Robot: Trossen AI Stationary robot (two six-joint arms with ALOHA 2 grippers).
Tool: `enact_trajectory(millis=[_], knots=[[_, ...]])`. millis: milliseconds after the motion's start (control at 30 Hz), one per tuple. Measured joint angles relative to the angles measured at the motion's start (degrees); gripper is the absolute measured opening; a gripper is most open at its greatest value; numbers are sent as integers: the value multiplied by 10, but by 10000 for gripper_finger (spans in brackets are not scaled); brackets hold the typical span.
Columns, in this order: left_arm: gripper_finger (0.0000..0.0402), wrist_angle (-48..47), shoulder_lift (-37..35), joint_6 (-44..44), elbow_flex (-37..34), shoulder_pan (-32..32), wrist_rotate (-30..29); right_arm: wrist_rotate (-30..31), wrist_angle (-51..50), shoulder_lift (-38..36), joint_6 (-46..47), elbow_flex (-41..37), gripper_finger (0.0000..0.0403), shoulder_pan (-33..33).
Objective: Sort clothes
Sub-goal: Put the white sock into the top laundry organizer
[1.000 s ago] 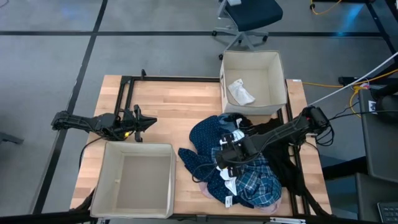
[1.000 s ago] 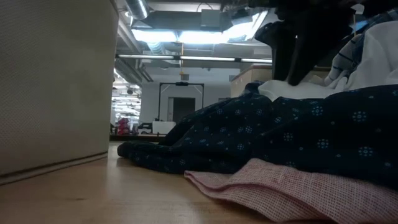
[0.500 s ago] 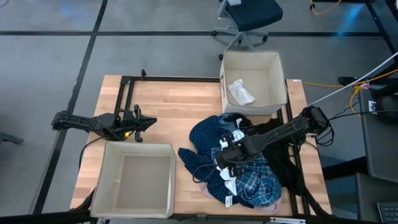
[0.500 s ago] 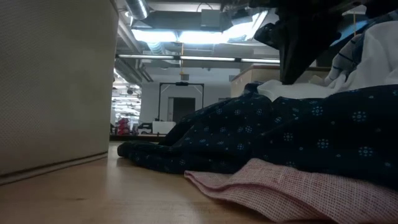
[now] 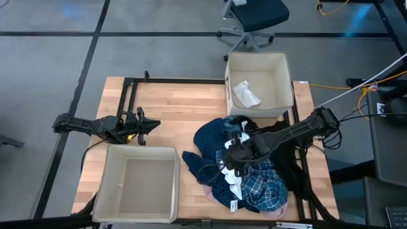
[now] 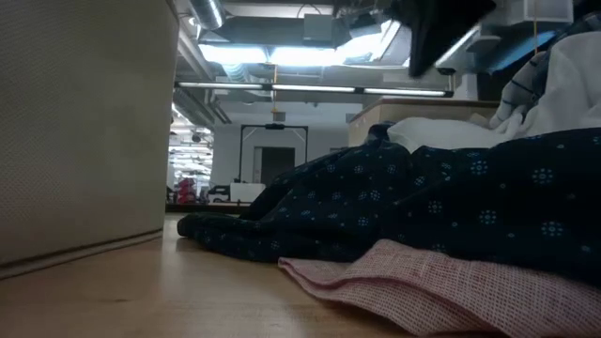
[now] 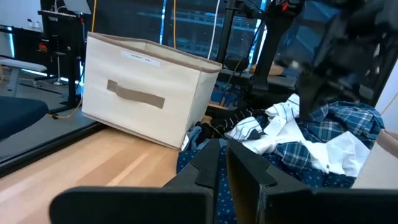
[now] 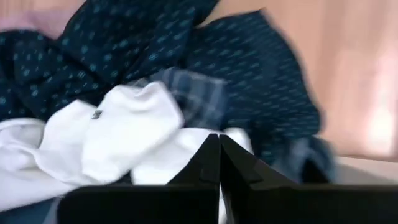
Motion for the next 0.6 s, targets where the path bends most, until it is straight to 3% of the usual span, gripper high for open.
enact_trajectory(millis=[133,267,600], knots=[[19,0,0,0,0,0,0,13,8,-21,31,13,4,0],[19,0,0,0,0,0,0,-26,17,-19,85,-7,25,0],[19,0,0,0,0,0,0,-78,116,-7,109,-104,148,0]])
